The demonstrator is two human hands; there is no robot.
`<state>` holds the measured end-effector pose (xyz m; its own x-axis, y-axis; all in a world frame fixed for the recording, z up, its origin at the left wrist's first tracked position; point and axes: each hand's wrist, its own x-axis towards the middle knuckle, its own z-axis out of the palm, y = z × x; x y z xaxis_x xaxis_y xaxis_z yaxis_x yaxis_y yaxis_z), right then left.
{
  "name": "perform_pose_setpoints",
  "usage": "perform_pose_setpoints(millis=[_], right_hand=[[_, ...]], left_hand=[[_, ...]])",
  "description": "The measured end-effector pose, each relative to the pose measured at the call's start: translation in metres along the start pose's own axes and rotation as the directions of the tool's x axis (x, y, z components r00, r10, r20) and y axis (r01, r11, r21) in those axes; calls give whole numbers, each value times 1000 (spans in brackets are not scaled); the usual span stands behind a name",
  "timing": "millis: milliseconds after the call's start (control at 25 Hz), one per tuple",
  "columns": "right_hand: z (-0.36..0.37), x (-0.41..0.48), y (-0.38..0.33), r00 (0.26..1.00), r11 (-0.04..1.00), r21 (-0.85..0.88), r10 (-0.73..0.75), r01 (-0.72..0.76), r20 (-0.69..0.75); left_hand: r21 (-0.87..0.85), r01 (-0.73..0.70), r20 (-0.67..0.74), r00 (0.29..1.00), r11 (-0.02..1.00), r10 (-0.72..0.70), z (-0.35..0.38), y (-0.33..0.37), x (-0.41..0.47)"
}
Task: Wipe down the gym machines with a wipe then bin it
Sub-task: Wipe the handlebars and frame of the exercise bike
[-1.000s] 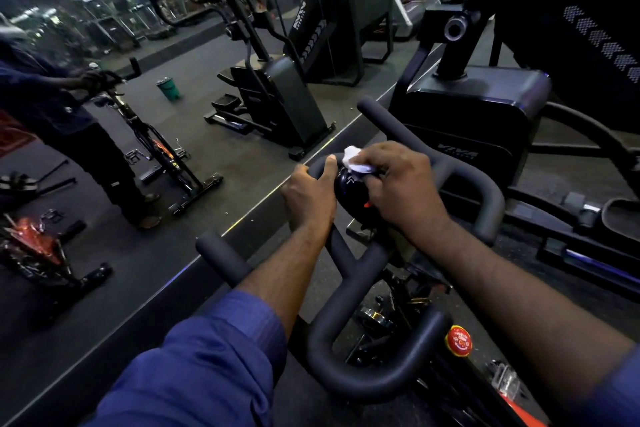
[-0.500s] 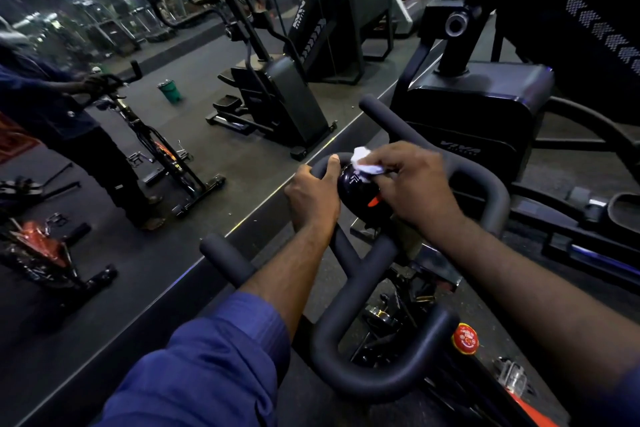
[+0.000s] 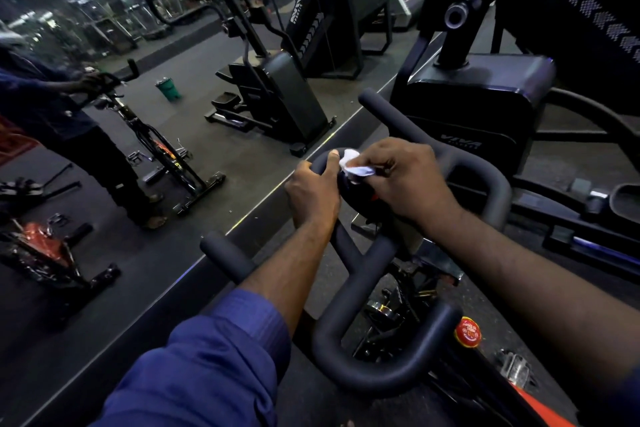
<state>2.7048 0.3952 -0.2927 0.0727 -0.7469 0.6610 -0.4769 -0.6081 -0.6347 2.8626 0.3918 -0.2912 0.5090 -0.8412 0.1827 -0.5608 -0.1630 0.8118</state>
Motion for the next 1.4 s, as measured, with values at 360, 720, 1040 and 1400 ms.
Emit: perform_pose_setpoints(millis=[360,720,1040,1400], right_hand=[[-11,11,10,984,978,116,172,-175,35],[-14,-11,30,921,901,199,387,-386,34],[-10,-29,15,935,937,-27,345,-348,-80],[-1,-41,2,988,966,-208,140,-151,-70]], left_hand=[[13,-4,-7,1000,1000,4,1,-2,1],[11,-25,-18,1000,1000,26,3,-5,4],[-14,-20,15,1000,1000,21,0,-4,2],[-5,-19,11,1000,1000,19,-1,-2,3]])
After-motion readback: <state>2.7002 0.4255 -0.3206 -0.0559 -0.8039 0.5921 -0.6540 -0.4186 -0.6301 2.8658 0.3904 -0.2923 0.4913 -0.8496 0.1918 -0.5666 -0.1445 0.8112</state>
